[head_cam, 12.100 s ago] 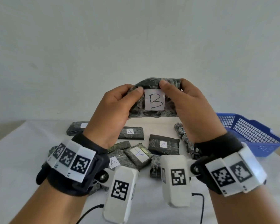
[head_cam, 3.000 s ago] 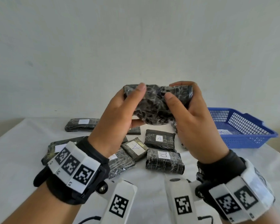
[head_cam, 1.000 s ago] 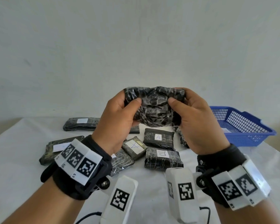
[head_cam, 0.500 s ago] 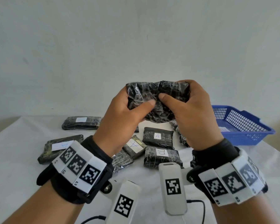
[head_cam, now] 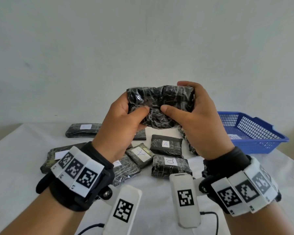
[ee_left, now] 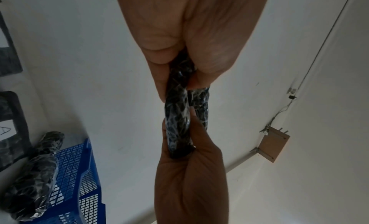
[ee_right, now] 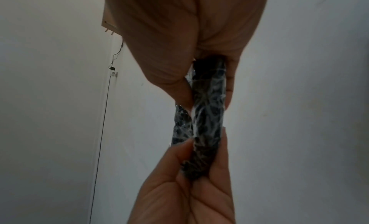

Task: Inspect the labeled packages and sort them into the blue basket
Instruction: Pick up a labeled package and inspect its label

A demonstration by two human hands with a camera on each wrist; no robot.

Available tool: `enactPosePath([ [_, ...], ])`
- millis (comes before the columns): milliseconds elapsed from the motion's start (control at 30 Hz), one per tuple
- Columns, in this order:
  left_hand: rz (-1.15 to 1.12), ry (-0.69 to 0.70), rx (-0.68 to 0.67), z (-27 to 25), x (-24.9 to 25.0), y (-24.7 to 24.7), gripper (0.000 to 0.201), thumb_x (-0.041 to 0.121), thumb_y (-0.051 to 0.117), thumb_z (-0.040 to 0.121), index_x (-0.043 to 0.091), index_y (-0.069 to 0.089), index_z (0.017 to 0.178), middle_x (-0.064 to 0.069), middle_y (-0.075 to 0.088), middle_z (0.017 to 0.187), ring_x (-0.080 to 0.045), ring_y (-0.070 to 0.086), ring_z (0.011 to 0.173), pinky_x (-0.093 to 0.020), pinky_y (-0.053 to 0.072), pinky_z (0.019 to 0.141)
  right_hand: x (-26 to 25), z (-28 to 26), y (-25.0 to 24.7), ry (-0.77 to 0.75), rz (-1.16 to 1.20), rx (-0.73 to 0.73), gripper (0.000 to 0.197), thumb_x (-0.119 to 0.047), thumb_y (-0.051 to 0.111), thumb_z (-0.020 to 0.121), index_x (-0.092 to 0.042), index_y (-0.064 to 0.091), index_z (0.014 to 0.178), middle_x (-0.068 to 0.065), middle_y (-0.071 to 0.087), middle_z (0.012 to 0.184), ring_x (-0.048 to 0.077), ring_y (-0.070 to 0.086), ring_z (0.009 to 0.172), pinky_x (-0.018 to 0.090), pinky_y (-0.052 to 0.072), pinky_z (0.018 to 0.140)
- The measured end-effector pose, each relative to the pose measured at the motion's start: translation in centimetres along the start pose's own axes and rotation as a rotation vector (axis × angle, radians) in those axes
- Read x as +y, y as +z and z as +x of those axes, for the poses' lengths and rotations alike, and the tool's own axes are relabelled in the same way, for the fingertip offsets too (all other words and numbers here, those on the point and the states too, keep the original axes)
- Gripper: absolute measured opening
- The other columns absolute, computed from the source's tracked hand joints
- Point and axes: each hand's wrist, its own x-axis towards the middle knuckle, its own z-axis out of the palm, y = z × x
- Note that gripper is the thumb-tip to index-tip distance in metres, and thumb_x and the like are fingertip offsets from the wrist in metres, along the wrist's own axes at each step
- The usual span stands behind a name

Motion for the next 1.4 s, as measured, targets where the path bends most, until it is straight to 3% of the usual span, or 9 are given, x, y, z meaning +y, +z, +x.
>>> enactPosePath([
  [233, -0.070, -0.057, 0.025, 0.5, 0.3, -0.8, 0.024, 0.004, 0.054, 0.104, 0.020, 0.071, 0.109, -0.001, 0.079, 0.109, -0.019, 0.074, 0.105, -0.041, 0.062, 0.086, 0.4, 0.0, -0.5, 0.005, 0.265, -0.079, 0.054, -0.018, 0.063, 0.088, -0.022, 0.051, 0.140, 0.010, 0.069, 0.125, 0.033, 0.067, 0.119, 0.057, 0.053, 0.106],
  [467, -0.145, -0.152, 0.043, 0.5, 0.3, -1.0, 0.022, -0.002, 0.054, 0.102, 0.011, 0.071, 0.096, 0.000, 0.079, 0.089, -0.013, 0.076, 0.083, -0.027, 0.063, 0.064, 1.4, -0.3, -1.2, 0.089, 0.428, -0.144, 0.066, -0.012, 0.062, 0.087, -0.017, 0.047, 0.151, 0.023, 0.068, 0.130, 0.033, 0.066, 0.123, 0.054, 0.046, 0.116],
  [600, -0.096, -0.163, 0.038, 0.5, 0.3, -1.1, 0.014, 0.001, 0.062, 0.098, 0.013, 0.069, 0.095, -0.001, 0.080, 0.090, -0.016, 0.077, 0.088, -0.030, 0.064, 0.072, 1.3, -0.7, -1.0, 0.021, 0.392, -0.144, 0.076, -0.007, 0.060, 0.088, -0.017, 0.035, 0.159, 0.008, 0.069, 0.130, 0.020, 0.068, 0.123, 0.044, 0.051, 0.112],
  [767, 0.025, -0.105, 0.056, 0.4, 0.6, -0.9, 0.019, 0.000, 0.067, 0.094, 0.019, 0.070, 0.097, 0.001, 0.080, 0.096, -0.020, 0.077, 0.096, -0.043, 0.061, 0.085, 1.0, -0.8, -0.5, -0.033, 0.257, -0.149, 0.090, -0.020, 0.074, 0.084, -0.024, 0.027, 0.162, 0.003, 0.058, 0.147, 0.016, 0.060, 0.135, 0.046, 0.046, 0.117],
  [933, 0.023, -0.124, 0.080, 0.4, 0.9, -0.8, 0.010, 0.002, 0.067, 0.095, 0.012, 0.067, 0.093, 0.004, 0.078, 0.082, -0.012, 0.077, 0.081, -0.024, 0.060, 0.065, 0.8, -0.6, -0.5, -0.035, 0.226, -0.164, 0.089, -0.023, 0.074, 0.083, -0.025, 0.030, 0.160, -0.001, 0.062, 0.141, 0.016, 0.064, 0.129, 0.045, 0.049, 0.113],
  [1067, -0.251, -0.350, -0.009, 0.2, 1.5, -0.9, 0.008, 0.001, 0.061, 0.096, -0.005, 0.065, 0.100, -0.009, 0.078, 0.082, -0.015, 0.076, 0.072, -0.021, 0.061, 0.057, 1.1, -1.0, -1.0, 0.003, 0.341, -0.232, 0.093, -0.032, 0.084, 0.076, -0.026, 0.037, 0.156, -0.006, 0.048, 0.156, 0.016, 0.049, 0.145, 0.045, 0.044, 0.118],
  [1233, -0.336, -0.343, -0.058, -0.2, 1.4, -0.9, 0.041, 0.019, 0.074, 0.086, 0.002, 0.061, 0.121, -0.005, 0.075, 0.097, -0.014, 0.072, 0.088, -0.025, 0.061, 0.076, 1.4, -0.9, -0.7, 0.039, 0.540, -0.157, 0.080, -0.028, 0.091, 0.072, -0.013, 0.054, 0.142, 0.010, 0.067, 0.120, 0.020, 0.071, 0.107, 0.034, 0.058, 0.093],
  [1333, -0.406, -0.241, -0.005, -0.4, 1.0, -0.6, 0.062, 0.012, 0.065, 0.074, 0.013, 0.053, 0.135, 0.005, 0.074, 0.104, -0.014, 0.066, 0.101, -0.029, 0.051, 0.090, 1.5, -0.6, -0.2, 0.091, 0.630, -0.053, 0.053, -0.021, 0.087, 0.082, -0.006, 0.065, 0.128, 0.013, 0.073, 0.106, 0.022, 0.074, 0.096, 0.031, 0.060, 0.085],
  [1400, -0.415, -0.188, -0.025, -0.5, 0.9, -0.3, 0.074, 0.004, 0.063, 0.075, 0.013, 0.045, 0.146, 0.003, 0.070, 0.125, -0.014, 0.069, 0.107, -0.028, 0.055, 0.097, 1.2, -0.6, 0.2, 0.132, 0.688, 0.020, 0.035, -0.014, 0.079, 0.087, -0.001, 0.068, 0.118, 0.012, 0.076, 0.097, 0.020, 0.075, 0.086, 0.026, 0.060, 0.078],
])
